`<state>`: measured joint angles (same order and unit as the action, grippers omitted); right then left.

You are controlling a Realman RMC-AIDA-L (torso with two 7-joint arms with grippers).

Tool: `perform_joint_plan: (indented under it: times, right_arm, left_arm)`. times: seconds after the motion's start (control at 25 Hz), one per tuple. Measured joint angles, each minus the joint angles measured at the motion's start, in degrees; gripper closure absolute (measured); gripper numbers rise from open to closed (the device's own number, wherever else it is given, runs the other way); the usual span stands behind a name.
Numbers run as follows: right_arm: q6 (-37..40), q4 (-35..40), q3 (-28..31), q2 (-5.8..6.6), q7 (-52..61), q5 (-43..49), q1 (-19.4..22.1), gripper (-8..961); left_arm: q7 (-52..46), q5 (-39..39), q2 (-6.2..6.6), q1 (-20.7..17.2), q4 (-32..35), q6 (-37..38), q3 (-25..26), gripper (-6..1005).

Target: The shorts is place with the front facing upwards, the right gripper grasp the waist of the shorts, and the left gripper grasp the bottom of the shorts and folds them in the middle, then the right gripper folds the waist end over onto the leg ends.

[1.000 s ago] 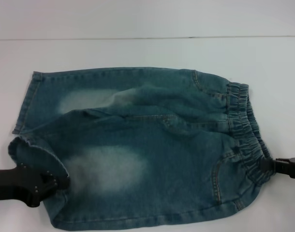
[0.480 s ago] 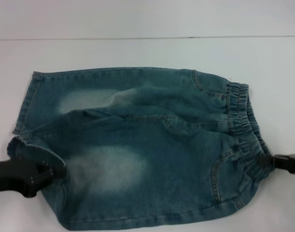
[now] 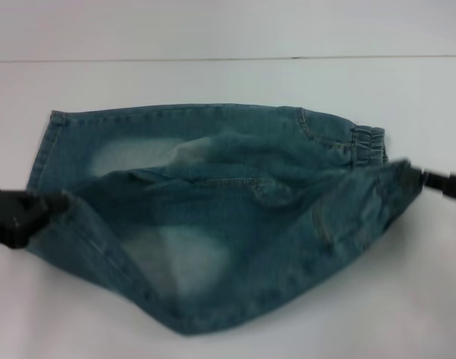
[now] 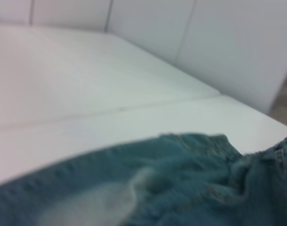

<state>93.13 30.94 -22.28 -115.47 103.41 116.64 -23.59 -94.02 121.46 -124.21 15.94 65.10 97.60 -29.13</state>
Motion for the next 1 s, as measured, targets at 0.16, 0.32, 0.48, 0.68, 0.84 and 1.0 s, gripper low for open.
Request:
perform_joint_plan:
  times: [0.16, 0.32, 0.48, 0.68, 0.84, 1.0]
  right_arm:
    - [-3.2, -1.8, 0.1, -0.29, 1.8, -6.7, -1.1, 907]
    - [-6.6, -3.0, 0.0, -0.58, 3.1, -12.4, -2.1, 906]
    - [-9.8, -4.8, 0.1, -0.75, 4.0, -14.4, -3.7, 905]
    - [-15.4, -9.0, 0.2, -1.13, 4.5, -21.9, -4.5, 904]
    - [-17.6, -10.9, 0.2, -1.74, 4.4, -27.4, -4.4, 903]
    - [-19.2, -11.2, 0.2, -2.08, 4.6, -29.8, -4.2, 902]
  left_arm:
    - [1.3, -3.1, 0.02, 0.1, -0.5, -3.9, 0.4, 989]
    - [1.3, -6.1, -0.02, 0.2, -1.5, -9.1, 0.3, 989]
    - [1.2, -9.0, -0.09, 0.5, -3.0, -13.3, 0.2, 989]
    - [1.2, -11.8, 0.05, 1.5, -6.3, -19.9, 0.0, 989]
    - [1.4, -12.2, 0.0, 2.9, -9.0, -24.5, -0.4, 989]
    - [2.1, -13.0, -0.01, 4.1, -11.6, -27.5, -0.5, 989]
